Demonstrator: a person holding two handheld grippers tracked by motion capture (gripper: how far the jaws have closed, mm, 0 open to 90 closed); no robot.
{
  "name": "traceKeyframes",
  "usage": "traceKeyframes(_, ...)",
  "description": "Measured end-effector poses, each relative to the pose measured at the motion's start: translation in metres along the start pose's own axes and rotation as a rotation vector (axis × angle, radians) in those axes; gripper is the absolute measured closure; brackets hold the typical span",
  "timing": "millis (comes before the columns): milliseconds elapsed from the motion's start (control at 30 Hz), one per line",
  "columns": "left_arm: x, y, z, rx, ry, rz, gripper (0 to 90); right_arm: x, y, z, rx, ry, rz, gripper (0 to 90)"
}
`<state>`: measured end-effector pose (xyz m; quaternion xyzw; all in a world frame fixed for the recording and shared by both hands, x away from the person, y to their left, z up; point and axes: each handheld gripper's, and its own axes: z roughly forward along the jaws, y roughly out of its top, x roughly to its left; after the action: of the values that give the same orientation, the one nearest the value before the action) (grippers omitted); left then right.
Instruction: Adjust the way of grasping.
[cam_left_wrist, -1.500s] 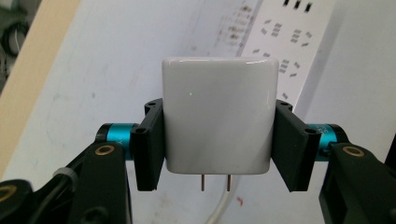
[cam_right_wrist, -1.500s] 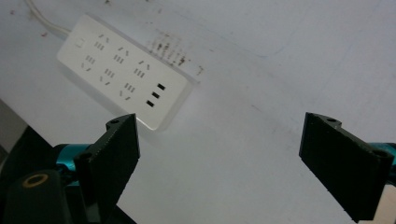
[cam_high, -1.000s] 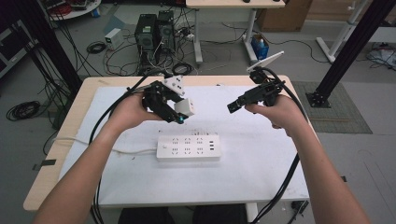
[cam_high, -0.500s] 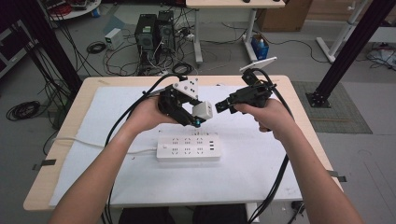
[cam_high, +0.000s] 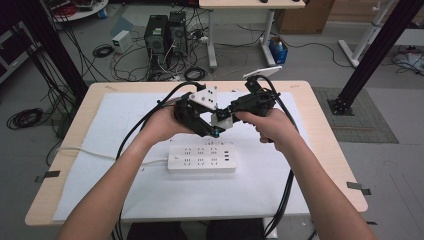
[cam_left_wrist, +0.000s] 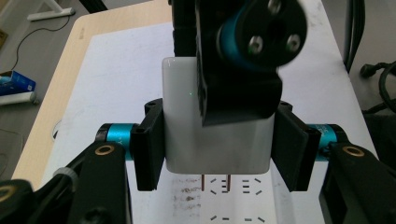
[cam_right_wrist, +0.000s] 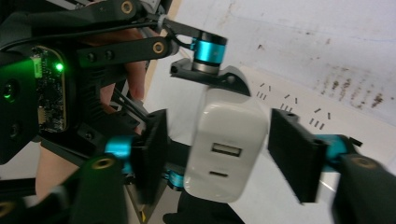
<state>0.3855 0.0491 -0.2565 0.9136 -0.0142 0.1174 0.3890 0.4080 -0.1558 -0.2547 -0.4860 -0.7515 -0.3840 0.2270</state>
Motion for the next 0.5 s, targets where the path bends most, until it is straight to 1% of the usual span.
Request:
traceKeyframes(33,0.0003,0.0,-0.0001,0.001,0.004,0.002,42.6,0.0003,0.0003,0.001,0.002,0.001,0.004,45.3)
traceKeyframes(67,0.0005,0.0001,-0.0005,0.002,0.006,0.009,42.7,0.0005,0.0004,0.0018,-0.004,-0.001,0.004,49.6)
traceKeyframes(133,-0.0004,0.0006,-0.0008,0.004,0.027,0.021,42.7,0.0001,0.0003,0.003,-0.006,-0.014,0.002,56.6)
traceKeyframes(200,-0.002,0.0012,0.0005,0.018,0.05,0.042,42.6,-0.0014,0.0006,0.0041,-0.01,-0.013,0.011,58.4)
traceKeyframes(300,-0.0041,0.0018,0.0023,0.046,0.068,0.069,42.6,-0.0041,0.0004,0.0052,-0.011,-0.009,0.037,60.2)
traceKeyframes(367,-0.0061,0.0023,0.0042,0.06,0.089,0.078,42.5,-0.0065,0.0002,0.0066,-0.008,-0.006,0.046,61.3)
traceKeyframes(400,-0.0068,0.0025,0.0053,0.062,0.088,0.073,42.3,-0.007,-0.0002,0.007,-0.015,-0.01,0.045,62.2)
traceKeyframes(433,-0.006,0.0023,0.0056,0.067,0.083,0.063,41.9,-0.0067,-0.0002,0.0072,-0.007,-0.011,0.046,62.4)
traceKeyframes(467,-0.0059,0.0019,0.0064,0.069,0.085,0.049,39.5,-0.0068,-0.0004,0.0073,-0.016,-0.021,0.039,62.5)
traceKeyframes(500,-0.0053,0.0013,0.0062,0.088,0.092,0.038,35.3,-0.0069,-0.0003,0.0068,-0.016,-0.023,0.039,62.5)
